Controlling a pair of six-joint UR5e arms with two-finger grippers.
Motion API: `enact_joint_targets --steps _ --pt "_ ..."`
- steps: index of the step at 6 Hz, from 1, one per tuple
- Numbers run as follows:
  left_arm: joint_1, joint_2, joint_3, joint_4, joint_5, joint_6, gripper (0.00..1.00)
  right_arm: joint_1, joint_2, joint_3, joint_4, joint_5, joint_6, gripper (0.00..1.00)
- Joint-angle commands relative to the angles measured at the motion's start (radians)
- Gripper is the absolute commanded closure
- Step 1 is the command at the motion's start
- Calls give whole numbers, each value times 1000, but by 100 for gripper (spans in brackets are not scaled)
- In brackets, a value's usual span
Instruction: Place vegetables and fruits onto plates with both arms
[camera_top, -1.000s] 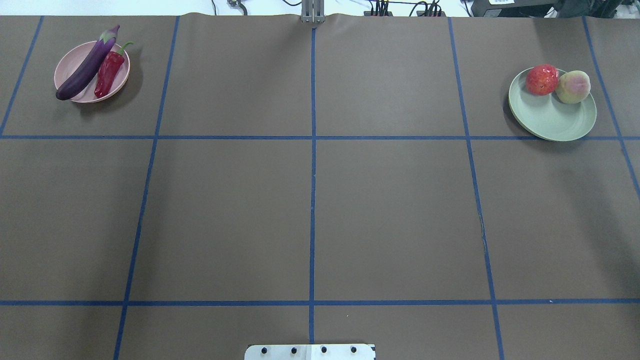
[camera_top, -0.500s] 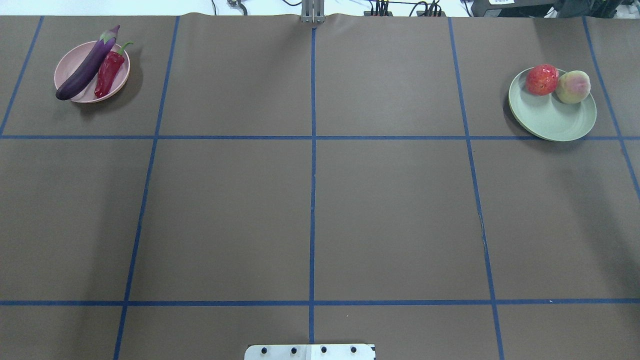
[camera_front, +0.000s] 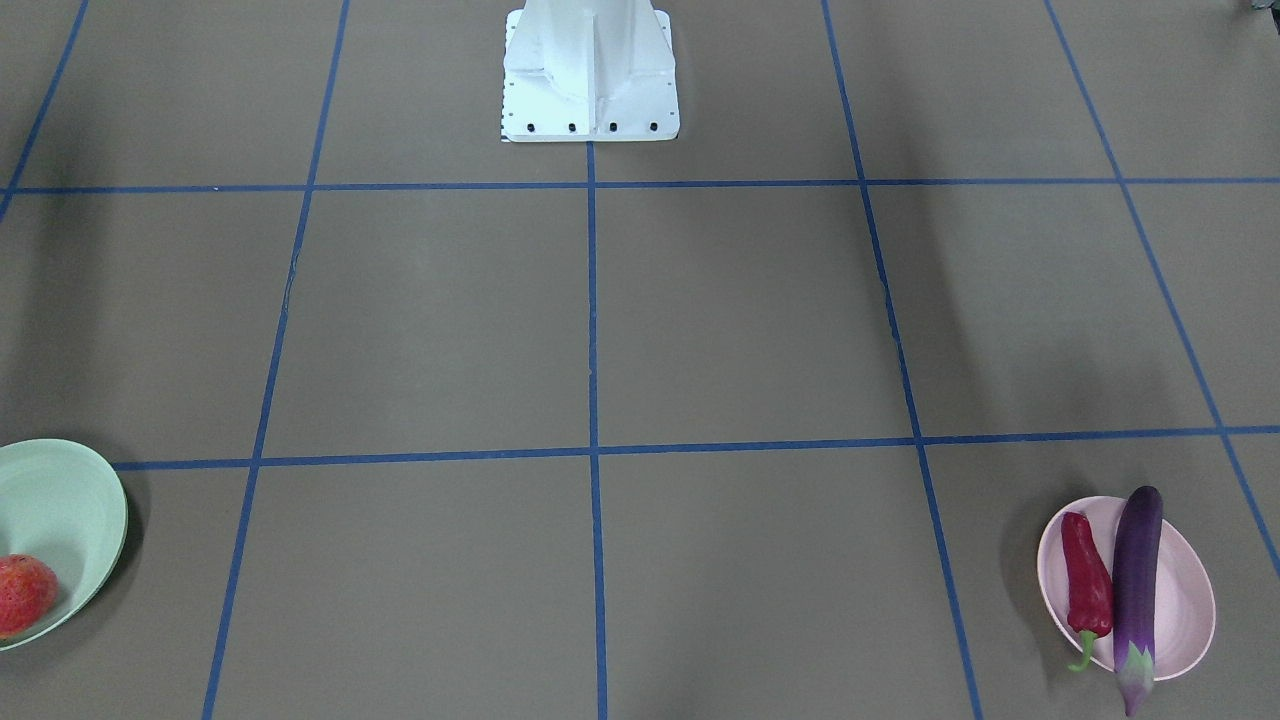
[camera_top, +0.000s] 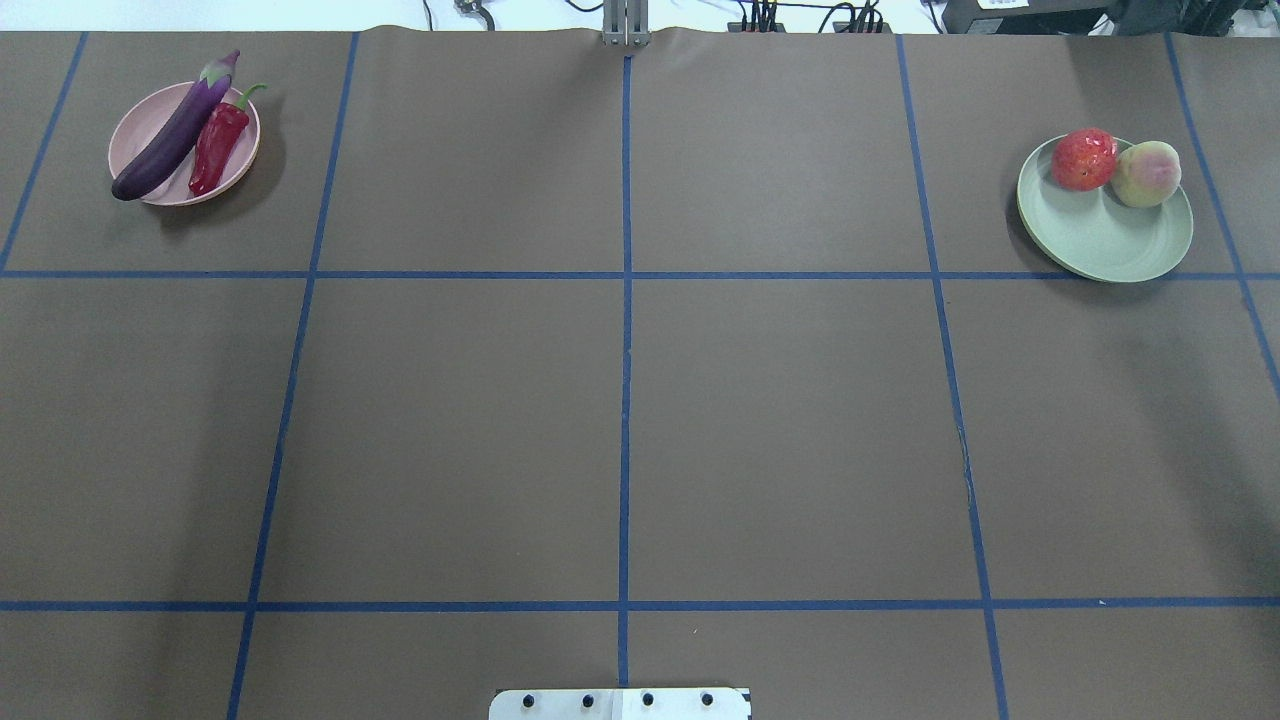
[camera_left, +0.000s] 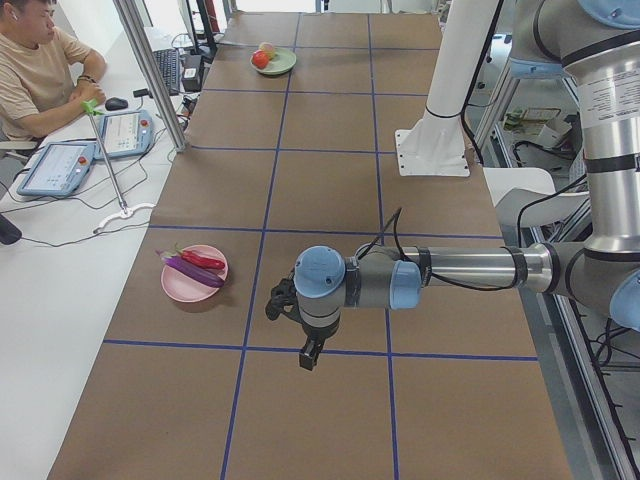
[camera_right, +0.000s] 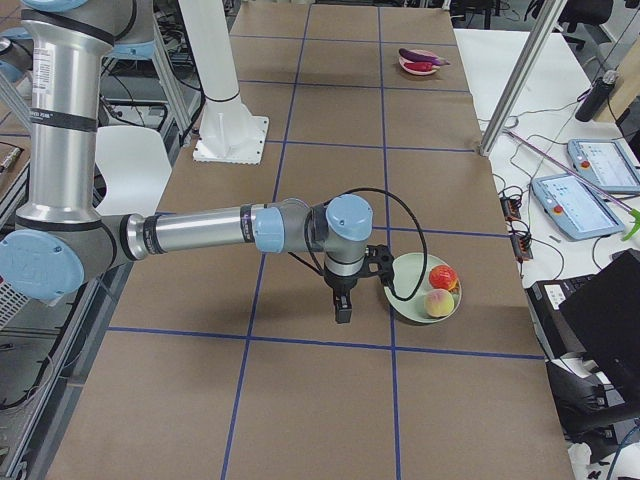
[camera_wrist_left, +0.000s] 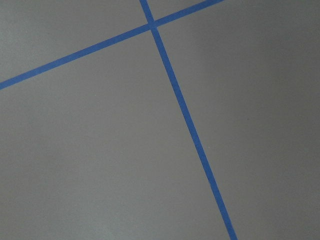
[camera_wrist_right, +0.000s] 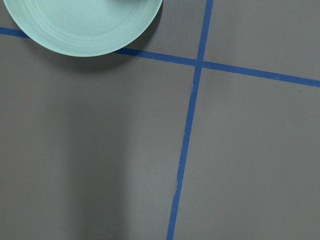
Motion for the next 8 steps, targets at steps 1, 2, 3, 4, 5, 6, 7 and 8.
enact_joint_targets --steps 1,2,3,4,5,6,7,8 --pt "0 2 3 0 2 -2 0 0 2 4 0 -1 4 0" --pt "0 5 14 0 3 -5 0 2 5 -6 -3 0 5 0" --pt "1 6 20 1 2 -4 0 2 2 -17 -3 0 7 0" --pt "1 9 27 1 5 -4 0 2 -2 -23 -3 -1 5 0" --pt "1 17 32 1 3 -4 0 3 -20 -28 -5 13 8 0" --pt "0 17 34 1 3 -4 0 3 -24 -29 -5 32 8 0" --pt "0 17 34 1 3 -4 0 3 -26 -31 -3 24 7 0" --pt "0 17 32 1 3 -4 0 3 -28 -29 -3 25 8 0"
